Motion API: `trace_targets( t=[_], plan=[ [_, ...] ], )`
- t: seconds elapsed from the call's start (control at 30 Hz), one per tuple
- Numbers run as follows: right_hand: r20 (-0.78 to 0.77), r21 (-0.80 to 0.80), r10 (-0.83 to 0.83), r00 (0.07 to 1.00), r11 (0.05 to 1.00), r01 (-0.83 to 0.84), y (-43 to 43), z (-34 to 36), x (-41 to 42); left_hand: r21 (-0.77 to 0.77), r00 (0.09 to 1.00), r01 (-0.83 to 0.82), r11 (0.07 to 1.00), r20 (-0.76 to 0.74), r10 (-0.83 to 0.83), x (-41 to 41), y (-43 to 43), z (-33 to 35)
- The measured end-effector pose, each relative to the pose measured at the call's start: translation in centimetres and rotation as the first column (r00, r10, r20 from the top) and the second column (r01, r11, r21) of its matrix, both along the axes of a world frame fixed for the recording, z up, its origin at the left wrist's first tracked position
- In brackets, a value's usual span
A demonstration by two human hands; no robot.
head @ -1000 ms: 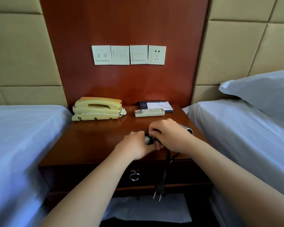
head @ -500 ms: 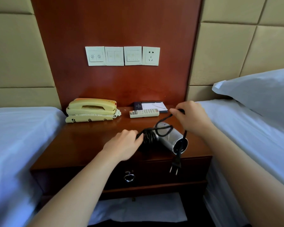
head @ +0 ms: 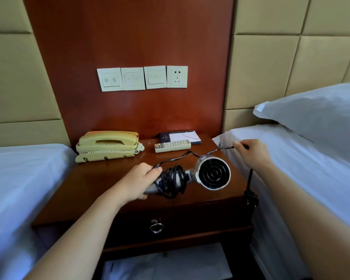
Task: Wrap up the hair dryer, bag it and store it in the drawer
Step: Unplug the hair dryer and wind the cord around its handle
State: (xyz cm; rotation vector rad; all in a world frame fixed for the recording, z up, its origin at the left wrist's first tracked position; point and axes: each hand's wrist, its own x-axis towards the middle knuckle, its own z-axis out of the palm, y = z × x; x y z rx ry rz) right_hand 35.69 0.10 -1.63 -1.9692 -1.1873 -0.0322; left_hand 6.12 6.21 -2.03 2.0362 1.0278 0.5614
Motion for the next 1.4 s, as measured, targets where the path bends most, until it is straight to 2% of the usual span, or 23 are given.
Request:
trace_targets(
  t=[0.17, 0.27, 0.37, 0.47, 0.57, 0.7, 0.83, 0.9, 0.93, 1.0, 1.07, 1.13, 1.17, 1.23, 1.33, 1.4],
  plan=[
    [-0.013, -0.113, -0.045, 0.999, 0.993, 0.044, 0.0, -1.4, 0.6, -0.215, 0.969, 0.092, 0.972, 0.246, -0.038, 0.1, -0.3, 0.2],
    [0.022, -0.228, -0.057, 0.998, 0.972, 0.061, 0.4, -2.5, -0.1, -0.322, 0.932, 0.096, 0.942, 0.361, 0.029, 0.2, -0.3, -0.3],
    [0.108, -0.315, -0.048, 0.993, 0.946, 0.081, 0.3, -2.8, -1.5, -0.452, 0.848, 0.112, 0.885, 0.508, 0.152, 0.4, -0.1, -0.5],
    [0.218, -0.394, 0.006, 0.976, 0.915, 0.082, -0.1, -2.7, -2.4, -0.565, 0.717, 0.149, 0.811, 0.627, 0.305, 0.7, 0.2, 0.1],
    [0.304, -0.488, 0.122, 0.945, 0.872, 0.044, -0.1, -2.7, -3.5, -0.605, 0.642, 0.067, 0.793, 0.635, 0.430, 0.4, 0.7, 0.4],
    [0.382, -0.539, 0.245, 0.891, 0.843, -0.001, 0.6, -2.9, -5.9, -0.595, 0.658, -0.137, 0.792, 0.543, 0.522, 0.3, 1.0, 0.2],
    [0.540, -0.500, 0.302, 0.785, 0.866, 0.011, 1.0, -2.9, -7.8, -0.579, 0.702, -0.097, 0.810, 0.537, 0.468, 1.0, 0.3, 0.4],
    [0.585, -0.458, 0.348, 0.733, 0.887, -0.056, 1.2, -2.8, -8.7, -0.546, 0.730, -0.082, 0.834, 0.537, 0.423, 1.6, -0.1, 0.5],
    [0.555, -0.437, 0.376, 0.742, 0.891, -0.125, 1.4, -2.8, -9.0, -0.533, 0.736, -0.082, 0.842, 0.538, 0.412, 1.8, -0.2, 0.6],
    [0.393, -0.356, 0.458, 0.798, 0.875, -0.327, 1.7, -2.9, -9.6, -0.516, 0.734, -0.086, 0.852, 0.546, 0.404, 2.4, -0.4, 0.7],
    [0.143, -0.209, 0.558, 0.818, 0.825, -0.526, 1.9, -3.0, -10.2, -0.497, 0.734, -0.106, 0.861, 0.545, 0.405, 2.7, -0.7, 0.7],
    [-0.203, -0.005, 0.608, 0.767, 0.783, -0.622, 1.6, -2.8, -10.9, -0.496, 0.732, -0.115, 0.861, 0.544, 0.411, 2.8, -0.9, 0.7],
    [-0.413, 0.117, 0.596, 0.688, 0.784, -0.609, 1.4, -2.4, -11.2, -0.502, 0.721, -0.110, 0.858, 0.554, 0.417, 2.8, -1.0, 0.8],
    [-0.737, 0.286, 0.544, 0.402, 0.789, -0.544, 1.0, -1.5, -11.6, -0.513, 0.698, -0.106, 0.852, 0.572, 0.431, 2.8, -1.1, 0.9],
    [-0.858, 0.429, 0.506, 0.088, 0.801, -0.417, 0.5, -0.6, -11.7, -0.509, 0.691, -0.144, 0.849, 0.563, 0.454, 2.7, -1.0, 0.9],
    [-0.879, 0.469, 0.471, -0.073, 0.827, -0.310, 0.4, -0.2, -11.6, -0.497, 0.704, -0.167, 0.852, 0.545, 0.456, 2.6, -0.9, 0.8]
  ],
)
